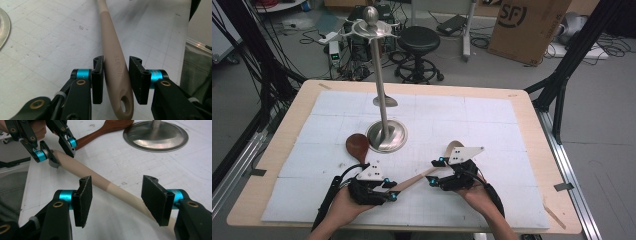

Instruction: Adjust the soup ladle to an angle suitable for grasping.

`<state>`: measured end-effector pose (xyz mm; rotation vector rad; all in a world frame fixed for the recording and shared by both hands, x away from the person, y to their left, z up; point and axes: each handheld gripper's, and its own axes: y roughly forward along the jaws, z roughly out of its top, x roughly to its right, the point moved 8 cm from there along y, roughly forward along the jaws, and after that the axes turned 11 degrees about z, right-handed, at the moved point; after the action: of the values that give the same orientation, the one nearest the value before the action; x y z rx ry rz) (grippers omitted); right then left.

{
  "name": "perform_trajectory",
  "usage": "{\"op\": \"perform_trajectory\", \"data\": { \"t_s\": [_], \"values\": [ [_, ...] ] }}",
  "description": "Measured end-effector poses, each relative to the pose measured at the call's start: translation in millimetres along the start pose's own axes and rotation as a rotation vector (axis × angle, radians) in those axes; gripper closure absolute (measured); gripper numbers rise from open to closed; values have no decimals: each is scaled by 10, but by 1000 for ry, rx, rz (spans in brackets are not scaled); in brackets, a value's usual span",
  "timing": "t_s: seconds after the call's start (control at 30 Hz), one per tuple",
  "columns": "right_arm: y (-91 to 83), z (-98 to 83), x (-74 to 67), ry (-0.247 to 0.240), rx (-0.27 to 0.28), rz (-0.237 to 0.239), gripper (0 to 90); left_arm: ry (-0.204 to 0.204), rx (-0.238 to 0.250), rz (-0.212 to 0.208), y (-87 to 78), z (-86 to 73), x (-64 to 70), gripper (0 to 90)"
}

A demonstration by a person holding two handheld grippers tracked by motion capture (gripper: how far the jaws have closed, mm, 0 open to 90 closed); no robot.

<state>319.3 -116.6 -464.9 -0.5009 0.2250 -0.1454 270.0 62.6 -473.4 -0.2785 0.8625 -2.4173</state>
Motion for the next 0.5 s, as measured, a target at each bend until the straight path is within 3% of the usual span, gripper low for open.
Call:
{"op": "perform_trajectory", "data": {
  "t_s": [0.5],
  "values": [
    [126, -93, -23, -13, -81, 34, 393, 3, 33, -35, -41, 82, 73, 667]
  ]
}}
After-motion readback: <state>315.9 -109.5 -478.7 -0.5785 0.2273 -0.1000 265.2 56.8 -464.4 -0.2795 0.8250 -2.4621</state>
